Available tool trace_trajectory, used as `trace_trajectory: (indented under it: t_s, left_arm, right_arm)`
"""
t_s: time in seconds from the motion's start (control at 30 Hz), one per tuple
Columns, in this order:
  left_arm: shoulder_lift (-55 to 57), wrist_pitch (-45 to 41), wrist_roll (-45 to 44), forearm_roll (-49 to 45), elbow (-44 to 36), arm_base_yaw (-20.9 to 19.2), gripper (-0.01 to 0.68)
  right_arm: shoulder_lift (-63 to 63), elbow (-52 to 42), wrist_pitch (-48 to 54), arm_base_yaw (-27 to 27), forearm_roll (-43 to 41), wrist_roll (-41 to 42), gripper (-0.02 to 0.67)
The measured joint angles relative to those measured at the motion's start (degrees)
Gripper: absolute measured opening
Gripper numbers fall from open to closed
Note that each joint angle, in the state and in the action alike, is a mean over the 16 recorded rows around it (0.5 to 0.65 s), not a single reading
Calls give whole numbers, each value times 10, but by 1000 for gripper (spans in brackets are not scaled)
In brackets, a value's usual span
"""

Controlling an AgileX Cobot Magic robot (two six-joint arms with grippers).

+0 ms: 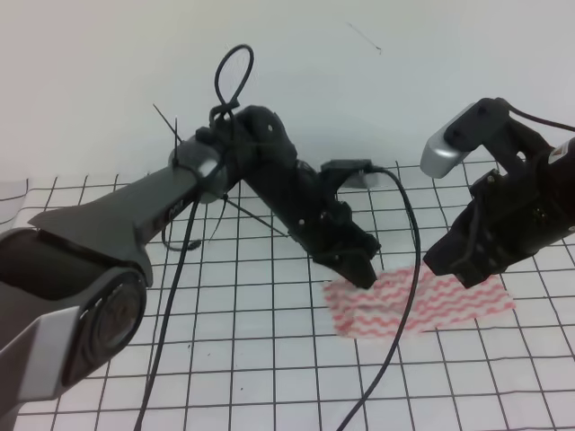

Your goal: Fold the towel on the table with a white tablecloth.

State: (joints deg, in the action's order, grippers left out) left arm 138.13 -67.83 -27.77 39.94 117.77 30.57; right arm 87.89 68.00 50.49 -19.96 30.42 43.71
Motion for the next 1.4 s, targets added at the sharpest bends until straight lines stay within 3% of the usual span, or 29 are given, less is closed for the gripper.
trace_trajectory:
  t_s: [0.3, 1.0, 1.4]
  left_arm:
    - [0, -9, 9, -34, 36, -1, -1]
    - [0, 34, -12, -57, 39, -1, 2]
    - [0, 21, -2, -63, 39, -1, 117]
  right_arm:
    - [0, 0, 2, 0, 0, 0, 1]
    - [0, 0, 25, 0, -1, 0, 1]
    - [1, 0, 17, 0, -3, -1, 1]
